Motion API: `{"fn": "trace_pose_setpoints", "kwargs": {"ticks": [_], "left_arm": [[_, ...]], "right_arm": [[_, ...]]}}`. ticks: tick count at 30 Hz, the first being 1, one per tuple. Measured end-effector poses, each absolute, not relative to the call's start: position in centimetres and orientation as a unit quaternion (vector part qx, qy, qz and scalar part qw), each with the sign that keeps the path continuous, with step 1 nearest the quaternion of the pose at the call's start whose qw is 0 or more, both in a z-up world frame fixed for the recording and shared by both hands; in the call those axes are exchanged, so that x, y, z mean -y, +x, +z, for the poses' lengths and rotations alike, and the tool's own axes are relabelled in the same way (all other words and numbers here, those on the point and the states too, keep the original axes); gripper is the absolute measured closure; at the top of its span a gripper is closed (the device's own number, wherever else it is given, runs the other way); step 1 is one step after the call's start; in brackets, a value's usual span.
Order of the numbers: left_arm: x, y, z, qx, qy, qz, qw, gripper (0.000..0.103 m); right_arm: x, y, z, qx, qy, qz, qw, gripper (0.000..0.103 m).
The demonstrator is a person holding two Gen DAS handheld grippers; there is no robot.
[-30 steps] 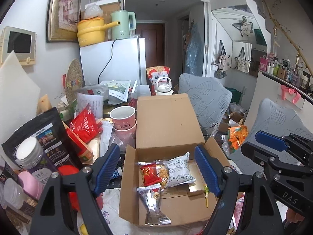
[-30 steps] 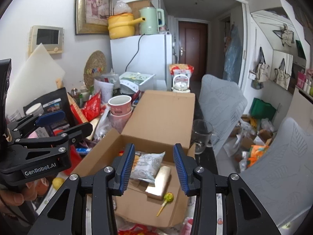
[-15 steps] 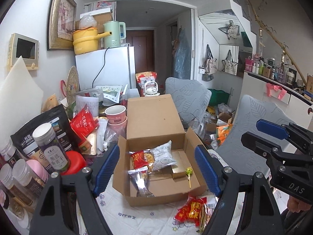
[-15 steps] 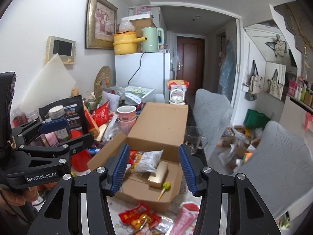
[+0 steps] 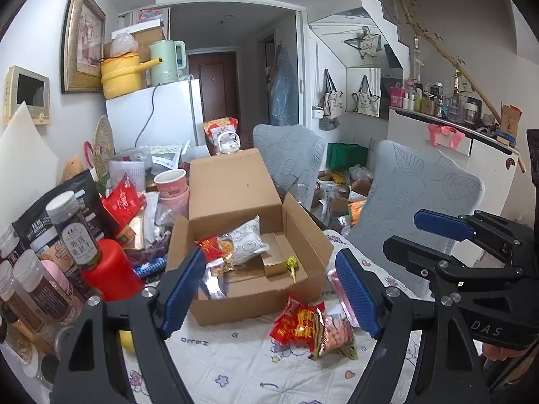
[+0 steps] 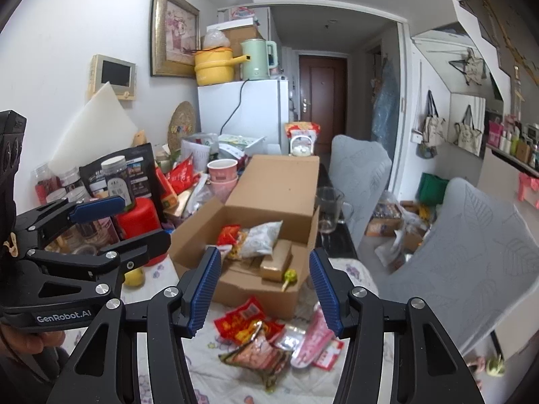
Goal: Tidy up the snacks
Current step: 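Withdraw both tools and lower them toward the remaining snacks on the table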
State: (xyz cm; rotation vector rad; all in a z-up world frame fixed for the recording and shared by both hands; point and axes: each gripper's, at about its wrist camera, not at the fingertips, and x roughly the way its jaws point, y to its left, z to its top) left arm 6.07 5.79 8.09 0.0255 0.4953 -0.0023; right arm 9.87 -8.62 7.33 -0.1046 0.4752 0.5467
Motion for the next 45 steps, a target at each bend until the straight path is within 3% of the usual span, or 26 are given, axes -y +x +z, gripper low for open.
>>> {"fn": "trace_pose_setpoints", "kwargs": {"ticks": [22,45], "left_arm": [[-1.7,6.7,-0.1,-0.335,-0.006,-0.059,0.940,0.024],[0.7,13.3,-8.4,-0.439,-0.014,-0.082,0.895,0.024]], "right_arm": [[13.1,8.3,0.2,-0.287,-0.042,0.218,0.932,0.048],[17.0,12.4,-6.9,-0.358,0.006,0.209,0.910,0.048]]}}
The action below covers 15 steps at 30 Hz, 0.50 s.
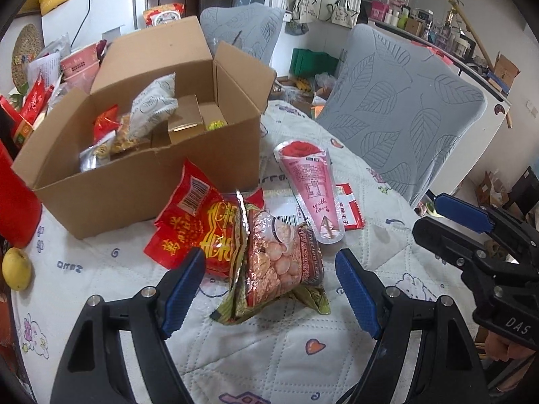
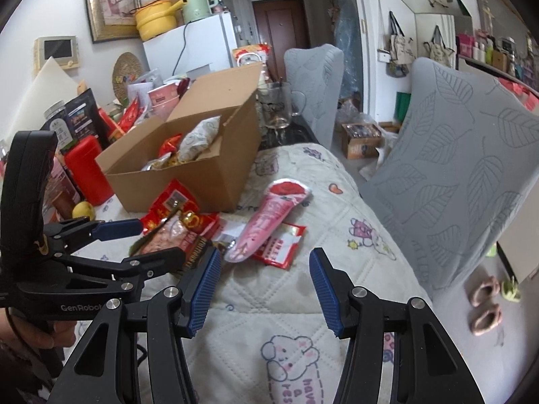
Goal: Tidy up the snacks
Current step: 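Withdraw both tools and lower them toward the remaining snacks on the table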
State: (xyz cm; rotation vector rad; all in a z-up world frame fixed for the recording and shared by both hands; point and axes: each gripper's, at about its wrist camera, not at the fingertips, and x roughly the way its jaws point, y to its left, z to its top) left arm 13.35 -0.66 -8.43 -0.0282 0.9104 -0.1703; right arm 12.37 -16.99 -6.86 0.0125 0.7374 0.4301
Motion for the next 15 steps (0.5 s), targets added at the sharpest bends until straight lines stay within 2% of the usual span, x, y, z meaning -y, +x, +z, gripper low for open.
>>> {"fn": "trace_pose_setpoints", "kwargs": {"ticks": [6,15], "left_arm": [[1.4,14.8,-10.6,-0.467,-0.008,-0.082,0.881,0.024],[3.7,14.4,-11.7,-0.444,0.082,-0.036,0.892,0.024]], "right_arm": [[17.8,13.5,-7.8,-0.371,0.015,0.200,0.907,0.048],[17.6,14.6,-8.8,-0.385,0.016,0.199,0.901,0.048]]}}
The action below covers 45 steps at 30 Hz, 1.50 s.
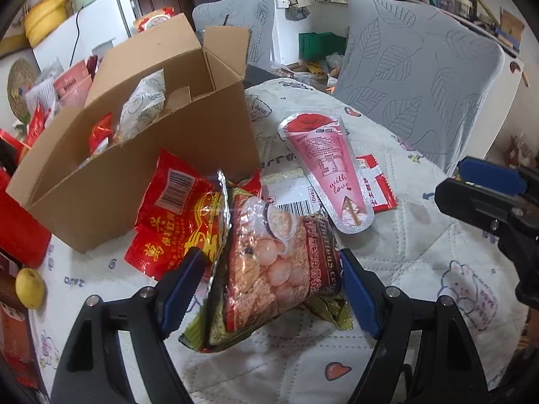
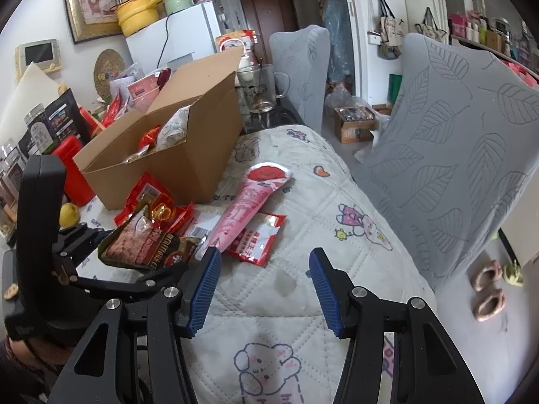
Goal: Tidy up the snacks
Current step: 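Grasp the pink-and-white snack bag with the left tool while the right tool grasps the pink cone packet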
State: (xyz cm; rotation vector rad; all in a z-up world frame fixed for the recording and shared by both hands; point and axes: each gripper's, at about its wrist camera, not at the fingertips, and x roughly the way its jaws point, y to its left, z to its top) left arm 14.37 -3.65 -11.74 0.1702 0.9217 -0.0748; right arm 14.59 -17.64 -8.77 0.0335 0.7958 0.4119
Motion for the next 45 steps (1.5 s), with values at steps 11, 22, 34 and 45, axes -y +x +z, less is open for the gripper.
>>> {"fn": "trace_pose_setpoints", "kwargs": {"ticks": [11,22,34,45], "left_arm": [[1.8,13.5,-10.7,-0.444,0.028,-0.034,0.895,0.044],[-2.4,10.7,-6.9,-0.408,-0.028,-0.004,0.913,0.044],[-7.0,12.1,-6.6,-0.389,-0.070,0.039,0.918,0.044],[-8.3,13.2,-7.8,-0.403,-0.089,0.038,0.910,0.044]], "right_arm": [[17.6,14.9,-9.0,-0.393,0.032,0.199,0.897,0.048],[14.9,16.8,-9.2,-0.396,0.022,0.218,0.892,0.048],[11.4,21.6,-10.6,-0.411,-0.015,0.201,0.889,0.039],[9.5,24.0,-13.4,-0.444,-0.043,0.185,0.876,0.044]]}}
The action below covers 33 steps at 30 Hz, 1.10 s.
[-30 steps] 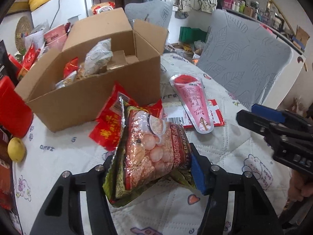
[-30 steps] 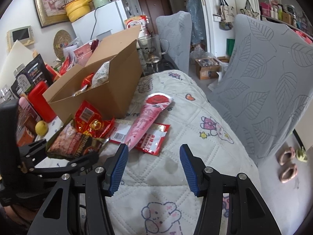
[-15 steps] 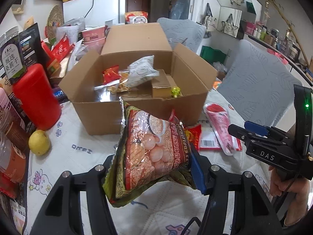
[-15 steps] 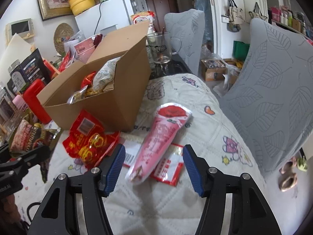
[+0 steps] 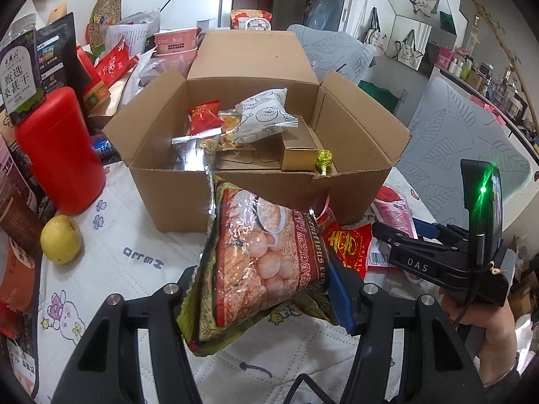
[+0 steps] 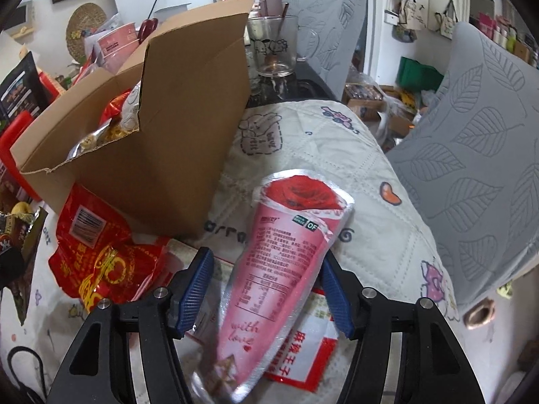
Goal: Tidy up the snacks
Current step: 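Grasp the pink-and-white snack bag with the left tool while the right tool grasps the pink cone packet, then carry the snack bag with the left tool while the right tool carries the cone packet over the box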
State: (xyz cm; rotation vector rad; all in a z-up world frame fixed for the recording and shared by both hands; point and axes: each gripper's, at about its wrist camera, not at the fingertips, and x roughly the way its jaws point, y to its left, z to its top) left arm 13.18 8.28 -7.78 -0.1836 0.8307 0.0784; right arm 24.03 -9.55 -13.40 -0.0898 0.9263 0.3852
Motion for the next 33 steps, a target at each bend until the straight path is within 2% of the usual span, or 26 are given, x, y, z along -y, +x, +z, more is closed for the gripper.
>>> {"fn": "trace_pose_setpoints", "kwargs": {"ticks": [1,3,4,6,7,33], "left_arm": [[-8.2,13.1,-7.8,-0.403,-0.090,0.037,0.910,0.044],[-8.2,13.1,-7.9,-0.405,-0.092,0.036,0.909,0.044],[-8.2,13.1,-7.9,-0.405,-0.092,0.036,0.909,0.044],[-8.2,12.9,-7.9,-0.405,-0.092,0.035,0.909,0.044],[-8.2,12.7,-7.8,-0.403,-0.092,0.036,0.910,0.044],[-7.2,7.1,-5.8,-0.377,-0.095,0.023,0.921,0.044]], "right_arm": [[9.5,24.0,-13.4,-0.444,-0.040,0.192,0.874,0.049],[9.3,23.7,-13.3,-0.443,-0.038,0.205,0.872,0.068],[8.9,23.5,-13.2,-0.439,-0.044,0.210,0.873,0.073],[8.1,23.0,-13.0,-0.427,-0.066,0.208,0.877,0.094],[7.6,22.7,-12.9,-0.422,-0.080,0.205,0.879,0.097],[11.6,15.4,-9.5,-0.408,-0.013,0.209,0.889,0.098]]}}
